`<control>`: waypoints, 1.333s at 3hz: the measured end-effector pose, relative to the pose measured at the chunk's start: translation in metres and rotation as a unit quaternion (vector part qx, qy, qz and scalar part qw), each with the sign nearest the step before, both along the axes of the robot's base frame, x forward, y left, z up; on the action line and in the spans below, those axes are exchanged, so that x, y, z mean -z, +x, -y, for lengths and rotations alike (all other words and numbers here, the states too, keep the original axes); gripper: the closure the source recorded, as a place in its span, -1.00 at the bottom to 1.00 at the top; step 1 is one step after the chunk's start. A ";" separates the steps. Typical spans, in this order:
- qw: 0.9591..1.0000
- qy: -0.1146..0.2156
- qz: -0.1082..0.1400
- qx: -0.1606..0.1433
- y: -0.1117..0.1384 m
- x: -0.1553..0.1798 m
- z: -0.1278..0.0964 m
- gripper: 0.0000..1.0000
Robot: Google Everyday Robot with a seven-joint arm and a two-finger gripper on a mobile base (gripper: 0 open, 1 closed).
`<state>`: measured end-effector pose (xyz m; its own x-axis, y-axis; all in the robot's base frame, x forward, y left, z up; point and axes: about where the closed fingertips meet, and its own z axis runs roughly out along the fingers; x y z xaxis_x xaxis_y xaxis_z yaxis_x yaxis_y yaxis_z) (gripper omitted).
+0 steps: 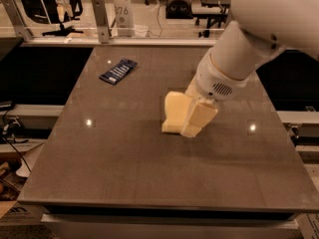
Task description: Move sponge near rxbar blueberry
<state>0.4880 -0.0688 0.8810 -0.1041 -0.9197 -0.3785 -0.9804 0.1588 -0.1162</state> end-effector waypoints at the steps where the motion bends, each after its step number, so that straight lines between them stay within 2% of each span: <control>1: 1.000 0.000 0.017 0.007 0.021 -0.018 -0.005 1.00; 3: 0.999 0.014 0.049 0.013 0.075 -0.038 -0.039 1.00; 4: 0.998 0.014 0.056 0.017 0.097 -0.032 -0.054 1.00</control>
Offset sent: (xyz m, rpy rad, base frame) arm 0.0891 0.0412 0.0509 0.0413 -0.1168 -0.0347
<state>0.5852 -0.0152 0.9128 -0.0911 -0.9050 -0.4156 -0.9556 0.1968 -0.2191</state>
